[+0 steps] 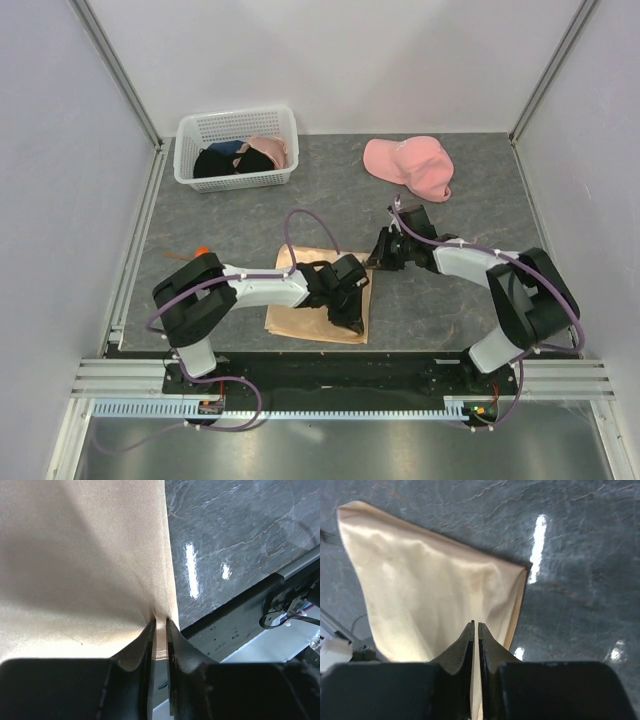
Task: Fold the napkin into a case and place the utensils inside
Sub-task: Smooth out the lower triangle-folded napkin at the center of the board, then move the lower triangle-folded napkin to the center of the board.
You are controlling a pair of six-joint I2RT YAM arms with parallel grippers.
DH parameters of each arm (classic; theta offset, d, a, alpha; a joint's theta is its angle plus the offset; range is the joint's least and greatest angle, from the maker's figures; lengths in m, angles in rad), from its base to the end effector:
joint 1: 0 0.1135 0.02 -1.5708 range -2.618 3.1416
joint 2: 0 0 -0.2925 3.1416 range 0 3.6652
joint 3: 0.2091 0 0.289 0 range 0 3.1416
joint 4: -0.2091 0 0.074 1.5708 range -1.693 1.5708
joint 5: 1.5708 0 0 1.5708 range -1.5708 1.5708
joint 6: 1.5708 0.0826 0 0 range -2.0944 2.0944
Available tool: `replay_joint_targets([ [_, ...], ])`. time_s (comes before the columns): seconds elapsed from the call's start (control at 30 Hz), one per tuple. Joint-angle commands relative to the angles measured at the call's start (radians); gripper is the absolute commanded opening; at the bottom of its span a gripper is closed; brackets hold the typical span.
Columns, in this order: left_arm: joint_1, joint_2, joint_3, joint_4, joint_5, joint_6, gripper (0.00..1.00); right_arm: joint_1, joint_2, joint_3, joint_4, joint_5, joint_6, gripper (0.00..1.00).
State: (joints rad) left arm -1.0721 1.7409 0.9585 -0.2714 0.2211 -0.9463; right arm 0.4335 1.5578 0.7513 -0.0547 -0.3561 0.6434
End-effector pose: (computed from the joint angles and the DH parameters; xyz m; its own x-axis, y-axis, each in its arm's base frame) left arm 0.1700 -0.3500 0.1106 -0.9803 0.1450 -0.1343 0.1940 0.8365 -0.5125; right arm 0.3090 0.1747 0.1285 -0.9106 0.1981 -0.3626 -0.0669 0.7953 0.6025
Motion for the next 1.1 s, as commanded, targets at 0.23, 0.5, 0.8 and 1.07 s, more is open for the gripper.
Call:
replay_joint_targets([
  [0.23,-0.032,0.129,0.089,0.120,0.066,-0.025,0.18,-0.030,0.177,0.126,-0.034,0.146,-0.178,0.10],
  [0.5,-0.026,-0.114,0.048,0.052,-0.021,0.021,0.37,-0.027,0.128,0.255,-0.230,0.276,-0.301,0.18],
  [0.8,0.214,-0.516,-0.159,-0.084,-0.074,0.050,0.40,0.076,-0.002,0.269,-0.353,0.270,-0.231,0.44],
  [1.07,0.443,-0.649,-0.231,-0.124,0.027,0.127,0.39,0.251,-0.141,0.000,-0.144,0.118,-0.015,0.39],
])
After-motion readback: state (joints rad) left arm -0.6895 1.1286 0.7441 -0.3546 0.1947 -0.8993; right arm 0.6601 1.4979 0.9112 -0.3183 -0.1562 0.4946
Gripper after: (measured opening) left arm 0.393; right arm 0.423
